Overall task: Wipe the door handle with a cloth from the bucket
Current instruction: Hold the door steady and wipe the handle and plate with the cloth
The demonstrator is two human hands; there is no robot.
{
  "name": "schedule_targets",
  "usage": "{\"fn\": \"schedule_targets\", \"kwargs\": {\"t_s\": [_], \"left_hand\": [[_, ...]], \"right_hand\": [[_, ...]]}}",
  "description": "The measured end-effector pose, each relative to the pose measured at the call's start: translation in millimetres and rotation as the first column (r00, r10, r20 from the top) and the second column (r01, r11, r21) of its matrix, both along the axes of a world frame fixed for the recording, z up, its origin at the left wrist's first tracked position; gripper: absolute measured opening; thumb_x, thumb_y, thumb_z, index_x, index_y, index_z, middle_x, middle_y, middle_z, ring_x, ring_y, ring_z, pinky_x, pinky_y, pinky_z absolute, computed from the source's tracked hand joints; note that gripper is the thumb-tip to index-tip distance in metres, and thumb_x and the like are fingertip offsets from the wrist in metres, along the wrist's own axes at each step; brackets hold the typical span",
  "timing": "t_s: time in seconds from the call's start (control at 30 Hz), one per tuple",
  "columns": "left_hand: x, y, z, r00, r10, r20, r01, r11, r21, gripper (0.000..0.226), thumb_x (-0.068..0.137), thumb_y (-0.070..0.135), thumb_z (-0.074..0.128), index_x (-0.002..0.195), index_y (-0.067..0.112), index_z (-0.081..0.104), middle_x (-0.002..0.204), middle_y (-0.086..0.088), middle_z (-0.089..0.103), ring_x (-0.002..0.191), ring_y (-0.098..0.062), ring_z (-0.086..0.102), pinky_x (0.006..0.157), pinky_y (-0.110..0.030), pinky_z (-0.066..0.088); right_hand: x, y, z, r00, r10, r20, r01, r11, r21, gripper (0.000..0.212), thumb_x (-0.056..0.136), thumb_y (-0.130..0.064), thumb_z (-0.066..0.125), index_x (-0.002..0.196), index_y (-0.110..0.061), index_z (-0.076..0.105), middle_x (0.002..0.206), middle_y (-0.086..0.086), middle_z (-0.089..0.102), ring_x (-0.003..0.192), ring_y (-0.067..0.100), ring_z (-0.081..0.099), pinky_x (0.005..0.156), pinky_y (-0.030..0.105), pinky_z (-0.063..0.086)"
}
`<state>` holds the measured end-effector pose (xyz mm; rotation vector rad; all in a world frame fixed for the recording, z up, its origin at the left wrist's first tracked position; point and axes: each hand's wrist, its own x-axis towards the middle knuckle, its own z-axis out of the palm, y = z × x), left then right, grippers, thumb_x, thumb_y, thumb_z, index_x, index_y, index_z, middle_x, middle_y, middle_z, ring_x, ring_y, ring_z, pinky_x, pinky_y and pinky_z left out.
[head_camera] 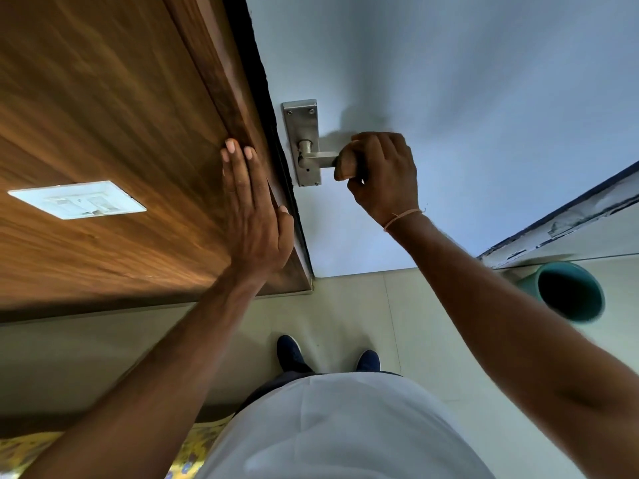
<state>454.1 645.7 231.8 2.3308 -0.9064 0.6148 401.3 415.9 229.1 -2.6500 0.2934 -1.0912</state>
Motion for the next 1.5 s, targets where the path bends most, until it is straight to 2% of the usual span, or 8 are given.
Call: {"fn": "schedule_targets", "kwargs": {"t_s": [0.13,0.3,0.5,0.8,1.07,1.27,1.37,1.5], "left_hand": [[0.3,1.1,-1.0,0.999,-0.038,0.007,0.038,0.999,0.001,0.082,0.097,0.016,0.049,0.164,-0.015,0.014,0.173,-0.039,0.012,0.165,-0.051,0.01,0.137,-0.061,0.015],[-2.2,9.4,-0.8,1.0,0.004,-0.003,-0.003,1.0,0.012,0.085,0.093,0.016,0.051,0.163,-0.016,0.014,0.172,-0.041,0.011,0.164,-0.052,0.01,0.137,-0.06,0.014],[-2.3,7.7,1.2,1.0,0.015,-0.019,-0.015,0.999,0.034,0.087,0.093,0.016,0.053,0.162,-0.018,0.013,0.172,-0.042,0.01,0.164,-0.055,0.01,0.136,-0.061,0.015],[-0.1,6.8,-0.3,1.0,0.012,-0.024,-0.011,1.0,0.023,0.088,0.092,0.016,0.053,0.162,-0.018,0.013,0.172,-0.042,0.01,0.164,-0.055,0.01,0.136,-0.061,0.014],[1.3,3.2,-4.0,0.999,0.013,-0.036,-0.013,1.0,-0.007,0.085,0.095,0.018,0.05,0.161,-0.02,0.014,0.17,-0.044,0.011,0.163,-0.057,0.01,0.134,-0.066,0.016],[-0.1,0.5,-4.1,0.999,0.026,-0.045,-0.027,1.0,-0.002,0.088,0.092,0.015,0.055,0.162,-0.019,0.012,0.17,-0.044,0.01,0.163,-0.057,0.009,0.135,-0.065,0.014],[-0.6,0.3,-2.7,0.999,0.008,-0.034,-0.008,1.0,-0.025,0.085,0.094,0.015,0.052,0.161,-0.019,0.013,0.17,-0.044,0.011,0.163,-0.056,0.01,0.135,-0.063,0.015],[0.2,4.3,-1.9,0.999,0.017,-0.037,-0.017,1.0,-0.006,0.09,0.09,0.016,0.053,0.163,-0.017,0.012,0.172,-0.041,0.011,0.164,-0.054,0.01,0.137,-0.06,0.015]], "right_hand": [[-17.4,-4.9,-6.7,0.975,-0.22,-0.033,0.209,0.859,0.468,0.039,0.069,-0.003,0.064,0.1,-0.025,0.057,0.095,-0.01,0.076,0.096,0.02,0.07,0.081,0.039,0.058],[-20.8,16.3,-15.4,0.964,-0.263,-0.031,0.069,0.134,0.989,0.026,0.078,-0.018,0.075,0.097,-0.014,0.058,0.089,0.014,0.076,0.069,0.032,0.074,0.053,0.037,0.056],[-2.5,62.7,-18.6,0.961,-0.234,0.15,-0.278,-0.781,0.559,0.03,0.102,-0.018,0.049,0.102,-0.004,0.076,0.106,0.016,0.077,0.094,0.038,0.073,0.093,0.048,0.057],[32.0,71.3,11.1,0.933,-0.255,0.254,-0.332,-0.883,0.333,0.037,0.101,-0.014,0.04,0.121,-0.011,0.071,0.138,0.013,0.065,0.135,0.03,0.053,0.122,0.038,0.037],[0.2,3.3,15.7,0.928,-0.205,0.312,-0.359,-0.722,0.591,0.037,0.086,-0.005,0.043,0.112,-0.001,0.069,0.112,0.023,0.071,0.097,0.04,0.069,0.102,0.047,0.05],[1.1,14.8,53.3,0.964,-0.097,0.247,-0.221,0.223,0.949,0.022,0.084,0.002,0.044,0.088,0.008,0.064,0.079,0.023,0.073,0.061,0.03,0.063,0.061,0.037,0.052],[6.0,51.7,47.5,0.998,0.063,0.007,-0.057,0.846,0.53,0.036,0.077,-0.02,0.059,0.11,-0.016,0.073,0.104,0.003,0.077,0.094,0.031,0.065,0.081,0.038,0.05],[15.5,81.9,19.2,0.993,0.02,-0.117,-0.018,1.0,0.019,0.035,0.09,-0.027,0.062,0.122,-0.016,0.073,0.133,0.006,0.068,0.121,0.037,0.057,0.098,0.045,0.042]]}}
